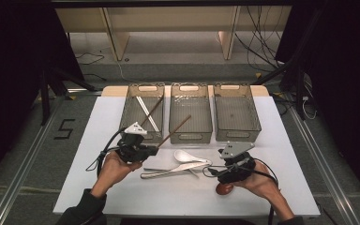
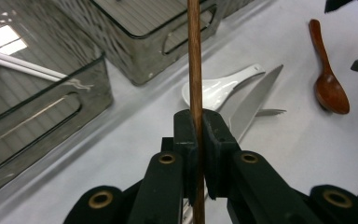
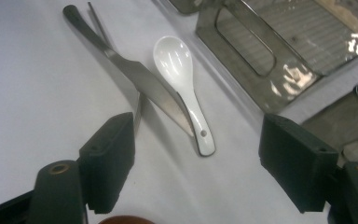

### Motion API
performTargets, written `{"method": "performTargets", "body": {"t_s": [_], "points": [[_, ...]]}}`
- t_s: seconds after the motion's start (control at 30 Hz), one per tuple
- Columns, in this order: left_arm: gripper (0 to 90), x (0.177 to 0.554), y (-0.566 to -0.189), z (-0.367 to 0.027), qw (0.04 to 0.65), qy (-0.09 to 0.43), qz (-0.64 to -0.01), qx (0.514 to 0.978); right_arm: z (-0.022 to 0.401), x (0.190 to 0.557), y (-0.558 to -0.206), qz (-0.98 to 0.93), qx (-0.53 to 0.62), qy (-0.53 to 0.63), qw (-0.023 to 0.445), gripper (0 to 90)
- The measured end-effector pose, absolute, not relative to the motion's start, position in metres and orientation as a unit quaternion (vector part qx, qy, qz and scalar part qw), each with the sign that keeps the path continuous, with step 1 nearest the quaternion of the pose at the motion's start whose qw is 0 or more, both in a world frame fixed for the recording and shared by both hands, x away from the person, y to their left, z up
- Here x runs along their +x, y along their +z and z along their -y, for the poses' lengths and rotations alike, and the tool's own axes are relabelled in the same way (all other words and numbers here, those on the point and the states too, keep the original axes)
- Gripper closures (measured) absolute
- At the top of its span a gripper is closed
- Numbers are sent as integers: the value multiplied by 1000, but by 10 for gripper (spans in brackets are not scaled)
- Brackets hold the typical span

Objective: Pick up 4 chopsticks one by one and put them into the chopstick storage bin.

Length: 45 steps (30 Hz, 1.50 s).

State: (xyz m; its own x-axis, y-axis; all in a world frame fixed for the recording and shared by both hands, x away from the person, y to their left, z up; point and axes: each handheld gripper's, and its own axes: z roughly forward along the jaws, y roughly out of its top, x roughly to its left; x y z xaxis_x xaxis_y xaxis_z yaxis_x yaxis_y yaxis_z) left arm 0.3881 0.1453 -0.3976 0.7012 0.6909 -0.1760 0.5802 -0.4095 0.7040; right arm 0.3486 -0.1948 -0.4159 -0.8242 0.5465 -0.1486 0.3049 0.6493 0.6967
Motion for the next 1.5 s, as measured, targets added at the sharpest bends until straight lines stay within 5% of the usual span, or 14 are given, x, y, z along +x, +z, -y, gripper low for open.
{"method": "performTargets", "body": {"t_s": [0.5, 1.5], "points": [[849, 427, -388, -173, 412, 107, -440, 791, 209, 342, -424, -862, 293, 382, 161, 266], [849, 510, -388, -187, 366, 155, -477, 784, 214, 339, -423, -859, 294, 388, 160, 264]]}}
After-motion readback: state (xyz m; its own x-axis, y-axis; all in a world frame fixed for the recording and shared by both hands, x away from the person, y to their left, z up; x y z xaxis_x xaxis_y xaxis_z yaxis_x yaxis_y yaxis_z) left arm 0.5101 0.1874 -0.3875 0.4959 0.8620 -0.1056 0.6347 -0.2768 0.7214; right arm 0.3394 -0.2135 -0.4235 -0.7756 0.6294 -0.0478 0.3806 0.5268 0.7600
